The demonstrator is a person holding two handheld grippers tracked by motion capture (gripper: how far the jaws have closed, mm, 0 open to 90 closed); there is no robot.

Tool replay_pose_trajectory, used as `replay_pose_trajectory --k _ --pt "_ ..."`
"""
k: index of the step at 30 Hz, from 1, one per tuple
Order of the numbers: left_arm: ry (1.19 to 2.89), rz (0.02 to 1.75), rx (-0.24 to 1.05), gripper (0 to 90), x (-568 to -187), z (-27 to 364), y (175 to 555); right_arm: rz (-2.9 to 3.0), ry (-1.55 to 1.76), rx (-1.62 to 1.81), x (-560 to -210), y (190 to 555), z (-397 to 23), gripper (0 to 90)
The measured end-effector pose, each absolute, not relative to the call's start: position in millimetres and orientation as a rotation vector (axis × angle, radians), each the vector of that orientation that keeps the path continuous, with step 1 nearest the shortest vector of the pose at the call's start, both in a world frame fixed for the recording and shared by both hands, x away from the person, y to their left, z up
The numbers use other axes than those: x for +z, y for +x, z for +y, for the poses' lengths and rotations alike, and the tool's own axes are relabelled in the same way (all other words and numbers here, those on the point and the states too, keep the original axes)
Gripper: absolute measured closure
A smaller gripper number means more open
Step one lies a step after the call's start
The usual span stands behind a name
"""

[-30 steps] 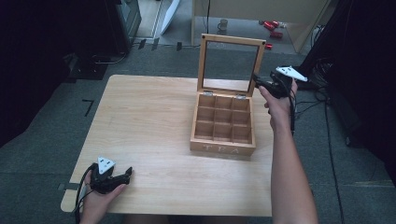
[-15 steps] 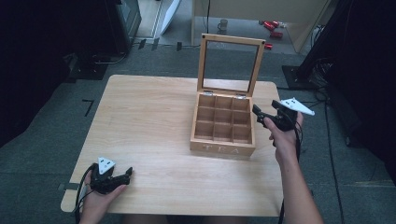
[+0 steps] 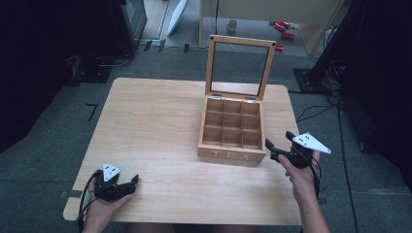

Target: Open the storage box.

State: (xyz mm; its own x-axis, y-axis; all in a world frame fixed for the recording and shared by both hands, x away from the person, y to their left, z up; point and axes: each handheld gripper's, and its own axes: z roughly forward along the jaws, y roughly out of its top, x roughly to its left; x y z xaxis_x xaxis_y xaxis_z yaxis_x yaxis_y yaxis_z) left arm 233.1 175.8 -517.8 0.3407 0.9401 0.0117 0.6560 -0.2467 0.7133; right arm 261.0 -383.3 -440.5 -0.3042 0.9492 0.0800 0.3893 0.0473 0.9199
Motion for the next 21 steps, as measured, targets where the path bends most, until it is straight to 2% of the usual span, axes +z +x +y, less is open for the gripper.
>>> replay_pose_trajectory --k 11,21 --pt "1.995 1.391 0.597 17.7 -517.8 175.9 233.2 1.761 1.424 1.194 -482.6 211.3 -405.3 14.7" --pt "1.993 1.393 0.598 17.9 -517.8 175.8 233.0 1.779 1.531 1.084 -511.0 185.5 -420.0 14.6"
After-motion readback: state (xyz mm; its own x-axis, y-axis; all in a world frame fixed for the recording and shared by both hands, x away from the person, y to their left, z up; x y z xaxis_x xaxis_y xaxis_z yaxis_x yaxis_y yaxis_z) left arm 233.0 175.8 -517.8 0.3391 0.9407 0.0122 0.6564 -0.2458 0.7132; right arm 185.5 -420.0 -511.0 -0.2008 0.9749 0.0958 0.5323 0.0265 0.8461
